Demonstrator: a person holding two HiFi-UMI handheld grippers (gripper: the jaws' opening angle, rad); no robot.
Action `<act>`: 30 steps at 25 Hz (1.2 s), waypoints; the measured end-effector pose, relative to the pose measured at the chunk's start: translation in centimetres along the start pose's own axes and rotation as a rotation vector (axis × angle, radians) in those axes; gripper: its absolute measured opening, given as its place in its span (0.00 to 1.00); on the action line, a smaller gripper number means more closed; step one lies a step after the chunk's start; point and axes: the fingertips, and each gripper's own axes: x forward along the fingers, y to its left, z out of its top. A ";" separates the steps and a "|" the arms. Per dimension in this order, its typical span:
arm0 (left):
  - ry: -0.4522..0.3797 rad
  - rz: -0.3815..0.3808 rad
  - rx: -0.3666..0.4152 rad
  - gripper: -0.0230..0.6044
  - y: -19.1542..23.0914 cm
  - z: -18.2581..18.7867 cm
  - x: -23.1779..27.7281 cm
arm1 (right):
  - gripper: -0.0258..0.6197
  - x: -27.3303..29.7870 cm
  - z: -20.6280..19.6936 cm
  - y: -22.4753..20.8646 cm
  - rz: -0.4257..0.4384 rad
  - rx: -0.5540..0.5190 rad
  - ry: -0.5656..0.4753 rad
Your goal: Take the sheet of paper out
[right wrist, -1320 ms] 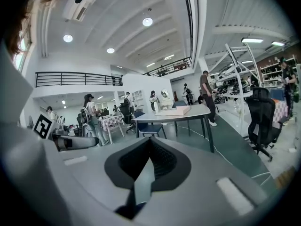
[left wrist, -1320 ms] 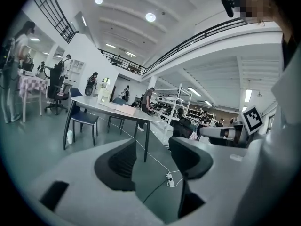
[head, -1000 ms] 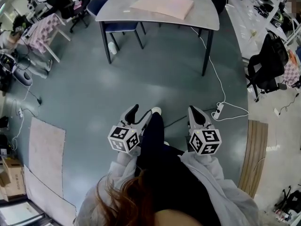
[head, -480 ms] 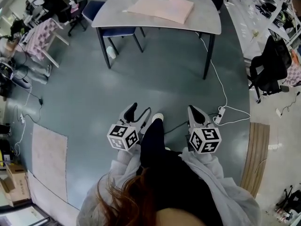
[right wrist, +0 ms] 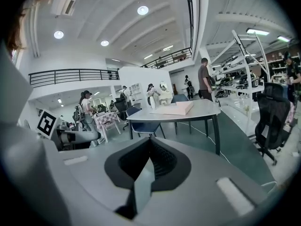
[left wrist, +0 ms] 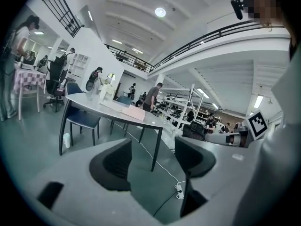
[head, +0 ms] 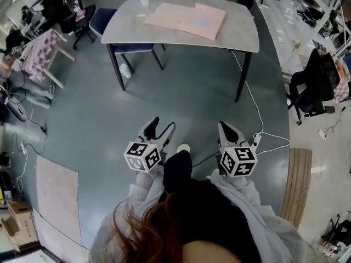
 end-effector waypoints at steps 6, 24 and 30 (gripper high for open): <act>0.005 -0.023 -0.009 0.48 3.7 2.8 3.6 | 0.05 4.9 2.2 -0.7 -0.027 0.010 0.003; 0.039 -0.086 -0.057 0.48 11.3 5.0 7.9 | 0.05 13.1 3.0 0.2 -0.082 0.010 0.043; 0.049 -0.083 -0.079 0.48 12.1 5.6 8.9 | 0.05 14.7 3.8 -0.5 -0.083 0.032 0.062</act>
